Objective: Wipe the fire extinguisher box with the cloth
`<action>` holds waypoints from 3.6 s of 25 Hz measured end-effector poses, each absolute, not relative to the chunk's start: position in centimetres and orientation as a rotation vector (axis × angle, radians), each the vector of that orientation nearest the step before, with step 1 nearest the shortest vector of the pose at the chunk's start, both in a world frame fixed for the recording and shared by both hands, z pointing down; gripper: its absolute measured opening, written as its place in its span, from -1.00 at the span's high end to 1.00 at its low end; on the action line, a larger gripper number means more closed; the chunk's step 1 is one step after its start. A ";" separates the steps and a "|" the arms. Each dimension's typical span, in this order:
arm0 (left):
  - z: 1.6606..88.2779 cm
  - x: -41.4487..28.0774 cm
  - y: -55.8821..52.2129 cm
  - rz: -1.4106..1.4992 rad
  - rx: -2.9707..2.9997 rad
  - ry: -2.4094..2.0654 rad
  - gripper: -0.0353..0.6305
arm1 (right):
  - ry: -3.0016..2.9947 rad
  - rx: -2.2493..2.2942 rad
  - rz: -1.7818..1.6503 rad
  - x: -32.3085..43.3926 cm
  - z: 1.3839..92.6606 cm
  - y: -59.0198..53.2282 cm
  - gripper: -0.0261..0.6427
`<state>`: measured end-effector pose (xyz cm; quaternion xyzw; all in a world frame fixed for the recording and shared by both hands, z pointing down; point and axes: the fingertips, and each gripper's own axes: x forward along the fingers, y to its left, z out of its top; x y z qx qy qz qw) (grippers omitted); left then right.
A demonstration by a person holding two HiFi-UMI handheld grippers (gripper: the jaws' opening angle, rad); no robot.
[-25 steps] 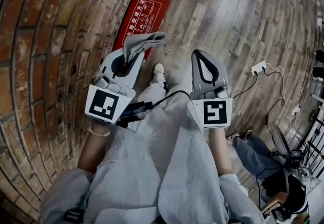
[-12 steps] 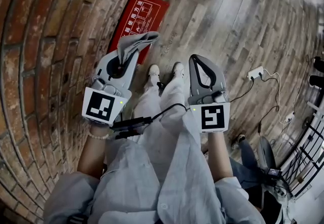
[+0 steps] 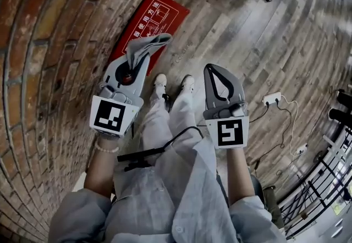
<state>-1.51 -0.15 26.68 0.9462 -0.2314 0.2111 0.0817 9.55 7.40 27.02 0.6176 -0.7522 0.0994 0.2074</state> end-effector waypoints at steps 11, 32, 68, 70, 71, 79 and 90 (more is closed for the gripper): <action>31.0 -1.3 -4.8 0.600 2.792 -0.868 0.87 | -2.132 1.610 0.285 9.9 31.2 4.9 0.90; 41.1 2.2 -13.7 0.609 2.544 -0.983 0.87 | -2.207 1.540 0.322 9.8 36.3 -1.5 0.90; 54.3 5.3 -21.8 0.617 1.996 -1.065 0.87 | -2.251 1.461 0.417 10.5 40.3 -4.1 0.90; 54.8 5.4 -21.8 0.636 1.982 -1.052 0.87 | -2.252 1.451 0.409 10.6 40.4 -4.1 0.90; 55.1 5.4 -21.8 0.647 1.975 -1.048 0.87 | -2.249 1.450 0.414 10.6 40.5 -4.0 0.90; 56.9 5.0 -21.7 0.682 1.901 -1.068 0.86 | -2.248 1.464 0.438 10.4 40.6 -3.9 0.90; 57.8 4.6 -22.0 0.649 1.845 -1.093 0.86 | -2.260 1.454 0.431 9.9 40.9 -4.0 0.90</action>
